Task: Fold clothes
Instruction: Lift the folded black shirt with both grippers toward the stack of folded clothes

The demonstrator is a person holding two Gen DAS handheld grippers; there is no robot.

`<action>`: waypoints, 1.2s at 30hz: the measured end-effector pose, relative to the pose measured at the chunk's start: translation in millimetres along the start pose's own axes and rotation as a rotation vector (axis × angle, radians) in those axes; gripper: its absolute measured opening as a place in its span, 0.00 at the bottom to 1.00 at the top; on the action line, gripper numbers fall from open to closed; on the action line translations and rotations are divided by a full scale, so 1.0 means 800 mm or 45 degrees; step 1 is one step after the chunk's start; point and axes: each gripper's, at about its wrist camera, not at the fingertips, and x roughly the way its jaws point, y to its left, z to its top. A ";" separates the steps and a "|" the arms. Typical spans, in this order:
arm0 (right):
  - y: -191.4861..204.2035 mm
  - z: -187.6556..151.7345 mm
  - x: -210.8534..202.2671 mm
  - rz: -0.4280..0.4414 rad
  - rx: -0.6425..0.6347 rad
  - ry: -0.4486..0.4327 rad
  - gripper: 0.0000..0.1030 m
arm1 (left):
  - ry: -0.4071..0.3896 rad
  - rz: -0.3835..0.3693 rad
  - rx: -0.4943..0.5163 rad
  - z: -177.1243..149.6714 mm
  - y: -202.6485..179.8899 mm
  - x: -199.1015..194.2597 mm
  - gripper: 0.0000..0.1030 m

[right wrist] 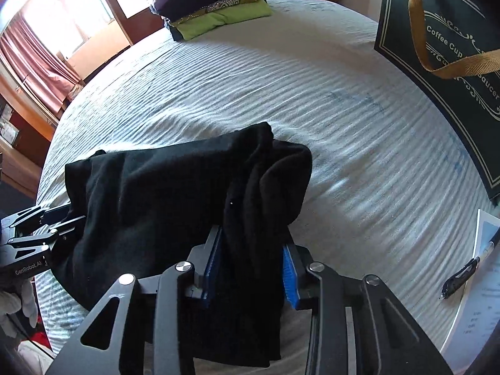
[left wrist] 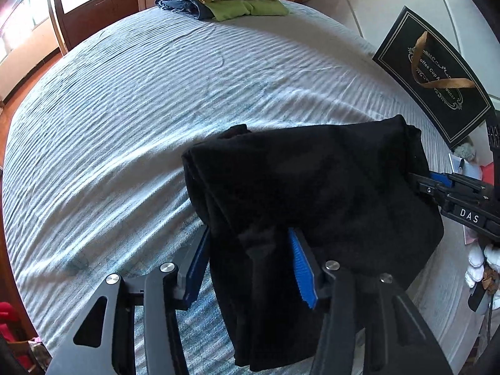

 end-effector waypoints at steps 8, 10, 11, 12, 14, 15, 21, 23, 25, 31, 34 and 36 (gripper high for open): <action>-0.001 -0.006 0.001 0.004 0.008 -0.032 0.32 | -0.030 -0.052 0.033 0.002 0.001 0.000 0.44; 0.003 -0.007 0.000 -0.008 0.003 -0.037 0.29 | -0.014 -0.077 0.038 0.001 0.000 -0.001 0.35; 0.005 -0.008 0.000 -0.018 -0.004 -0.040 0.27 | -0.014 -0.080 0.046 0.000 -0.001 -0.001 0.35; 0.008 -0.009 -0.001 -0.029 -0.014 -0.044 0.27 | -0.018 -0.085 0.049 0.000 -0.002 -0.001 0.35; 0.013 -0.009 0.000 -0.051 -0.039 -0.048 0.26 | -0.032 -0.096 0.046 0.002 -0.002 0.001 0.35; 0.012 -0.008 0.000 -0.043 -0.034 -0.045 0.25 | -0.039 -0.099 0.047 0.004 -0.002 0.001 0.36; 0.015 -0.009 0.001 -0.061 -0.012 -0.045 0.25 | -0.038 -0.092 0.073 0.008 -0.005 0.003 0.36; 0.016 -0.010 0.001 -0.068 0.000 -0.050 0.24 | -0.043 -0.095 0.079 0.007 -0.004 0.003 0.36; 0.016 -0.012 -0.001 -0.073 0.011 -0.066 0.25 | -0.050 -0.099 0.085 0.007 -0.002 0.002 0.36; 0.041 -0.024 -0.012 -0.181 -0.006 -0.112 0.19 | -0.101 -0.104 0.147 0.000 -0.006 -0.007 0.21; 0.051 -0.030 -0.028 -0.200 0.008 -0.140 0.19 | -0.109 -0.139 0.155 -0.002 -0.002 -0.016 0.17; 0.056 -0.034 -0.043 -0.210 0.028 -0.164 0.18 | -0.128 -0.170 0.168 -0.003 0.001 -0.030 0.16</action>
